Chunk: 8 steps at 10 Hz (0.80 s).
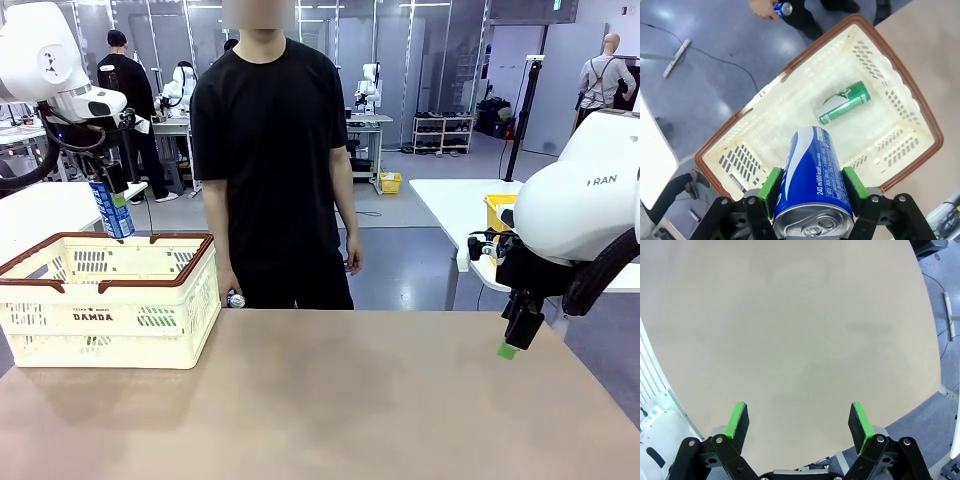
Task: Place the drinks into the Shopping basket.
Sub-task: Pick up one drink and place it into the Shopping basket.
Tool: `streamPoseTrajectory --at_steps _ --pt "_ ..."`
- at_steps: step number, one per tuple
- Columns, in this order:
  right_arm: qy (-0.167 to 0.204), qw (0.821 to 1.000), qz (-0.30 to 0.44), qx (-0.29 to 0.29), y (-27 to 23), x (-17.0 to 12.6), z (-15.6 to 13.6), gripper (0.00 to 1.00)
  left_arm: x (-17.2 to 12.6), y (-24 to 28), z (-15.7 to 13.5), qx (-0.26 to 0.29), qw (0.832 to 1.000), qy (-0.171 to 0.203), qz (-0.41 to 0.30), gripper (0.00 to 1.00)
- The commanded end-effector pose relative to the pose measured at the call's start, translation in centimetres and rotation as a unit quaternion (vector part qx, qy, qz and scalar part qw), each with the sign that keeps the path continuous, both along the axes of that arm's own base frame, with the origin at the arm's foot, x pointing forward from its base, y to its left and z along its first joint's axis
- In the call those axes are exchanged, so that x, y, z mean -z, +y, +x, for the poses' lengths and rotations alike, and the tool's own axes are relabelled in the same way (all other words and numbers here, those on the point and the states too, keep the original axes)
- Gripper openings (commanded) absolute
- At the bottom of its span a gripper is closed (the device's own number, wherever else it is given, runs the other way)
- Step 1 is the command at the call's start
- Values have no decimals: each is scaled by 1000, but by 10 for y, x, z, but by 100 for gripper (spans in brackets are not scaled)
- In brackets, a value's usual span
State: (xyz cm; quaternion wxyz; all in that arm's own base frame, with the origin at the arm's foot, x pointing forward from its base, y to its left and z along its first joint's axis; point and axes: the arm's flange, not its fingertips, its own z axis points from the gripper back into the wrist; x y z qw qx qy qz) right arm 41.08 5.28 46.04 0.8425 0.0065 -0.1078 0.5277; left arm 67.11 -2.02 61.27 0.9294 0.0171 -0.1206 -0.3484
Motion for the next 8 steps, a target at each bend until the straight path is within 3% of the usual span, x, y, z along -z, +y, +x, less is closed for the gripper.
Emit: streamPoseTrajectory --at_steps 1,3,8 --pt "1 1000 -1 0 -1 -1 0 100 -7 0 0 0 1000 -7 5 60" --pt "1 1000 -1 0 -1 -1 0 100 13 2 13 0 1000 18 -5 60" --pt "1 1000 -1 0 -1 -1 0 100 72 19 34 -16 1000 24 -4 60"
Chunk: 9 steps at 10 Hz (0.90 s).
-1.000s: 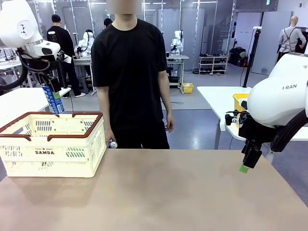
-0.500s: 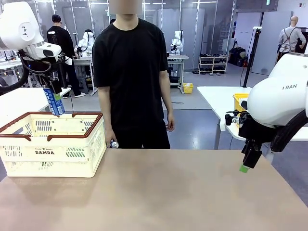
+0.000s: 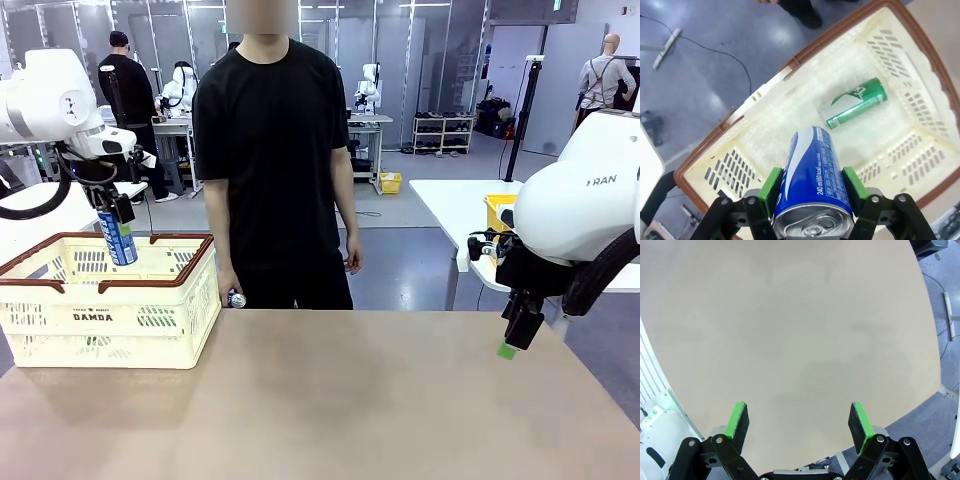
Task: Place the drinks into the Shopping basket.
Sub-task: Pick up one drink and place it into the Shopping basket.
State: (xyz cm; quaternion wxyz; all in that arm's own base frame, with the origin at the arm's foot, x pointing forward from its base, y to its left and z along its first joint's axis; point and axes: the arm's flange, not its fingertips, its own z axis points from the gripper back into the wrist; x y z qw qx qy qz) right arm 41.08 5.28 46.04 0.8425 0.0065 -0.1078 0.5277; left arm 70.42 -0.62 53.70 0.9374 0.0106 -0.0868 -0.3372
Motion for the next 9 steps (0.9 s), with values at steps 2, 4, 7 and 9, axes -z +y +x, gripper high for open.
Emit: streamPoseTrajectory --at_steps 2,4,7,9 --pt "1 1000 -1 0 -1 -1 0 100 26 12 0 -3 1000 6 -30 60" --pt "1 1000 -1 0 -1 -1 0 100 52 21 -6 -1 999 10 -50 60" --pt "1 1000 -1 0 -1 -1 0 100 77 24 -16 -1 998 16 -60 60" --pt "1 1000 -1 0 -1 -1 0 100 95 28 -12 -1 999 16 -46 60"
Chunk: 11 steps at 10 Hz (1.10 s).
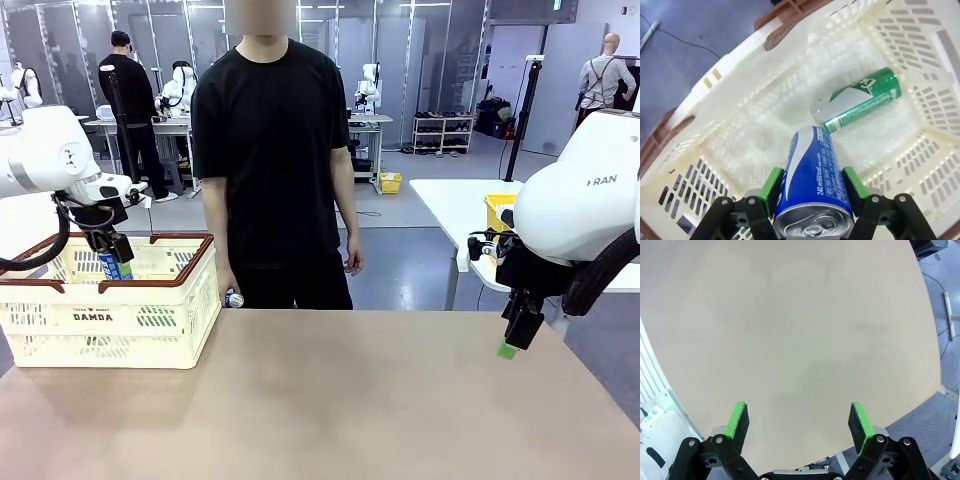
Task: Place the drinks into the Shopping basket.
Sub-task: Pick up one drink and place it into the Shopping basket.
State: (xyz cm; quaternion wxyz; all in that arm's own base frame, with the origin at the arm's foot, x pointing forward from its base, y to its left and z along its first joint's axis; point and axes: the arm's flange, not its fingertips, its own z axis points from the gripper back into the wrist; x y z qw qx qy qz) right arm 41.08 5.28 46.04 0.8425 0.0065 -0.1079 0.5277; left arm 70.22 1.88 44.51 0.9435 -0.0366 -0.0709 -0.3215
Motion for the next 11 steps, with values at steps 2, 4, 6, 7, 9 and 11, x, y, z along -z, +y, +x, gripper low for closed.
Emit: streamPoseTrajectory --at_steps 2,4,6,7,9,11 --pt "1 1000 -1 0 -1 -1 0 100 15 4 -11 6 1000 -12 -4 60" --pt "1 1000 -1 0 -1 -1 0 100 25 5 -13 -5 1000 -16 3 60" --pt "1 1000 -1 0 -1 -1 0 100 34 6 -13 -9 1000 -14 2 60" --pt "1 1000 -1 0 -1 -1 0 100 38 5 -13 -10 1000 -13 3 60" --pt "1 1000 -1 0 -1 -1 0 100 45 0 -12 -9 1000 -10 6 60" --pt "1 1000 -1 0 -1 -1 0 100 48 0 -11 -13 1000 -6 8 60"
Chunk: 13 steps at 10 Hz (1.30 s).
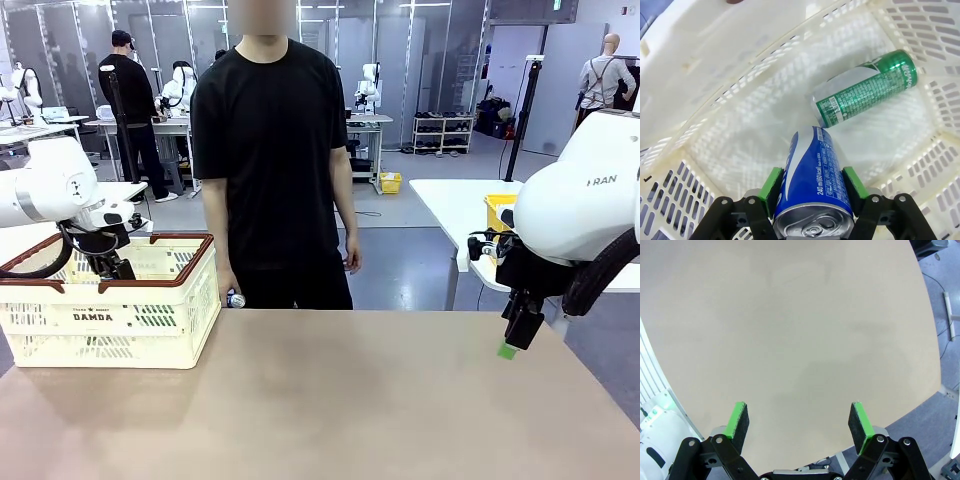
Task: Place the drinks into the Shopping basket.
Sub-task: Pick up one drink and place it into the Shopping basket.
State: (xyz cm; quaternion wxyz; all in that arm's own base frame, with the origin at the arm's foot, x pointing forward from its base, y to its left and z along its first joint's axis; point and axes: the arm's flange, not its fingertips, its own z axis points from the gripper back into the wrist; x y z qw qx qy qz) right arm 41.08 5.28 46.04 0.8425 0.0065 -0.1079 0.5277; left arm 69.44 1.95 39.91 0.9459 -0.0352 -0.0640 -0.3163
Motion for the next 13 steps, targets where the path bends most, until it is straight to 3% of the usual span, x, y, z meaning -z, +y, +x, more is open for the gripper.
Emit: streamPoseTrajectory --at_steps 1,5,13 --pt "1 1000 -1 0 -1 -1 0 100 3 -1 -3 -9 1000 -15 8 60" --pt "1 1000 -1 0 -1 -1 0 100 17 -4 0 -7 1000 9 17 60" --pt "1 1000 -1 0 -1 -1 0 100 29 -4 4 -7 999 22 23 60"
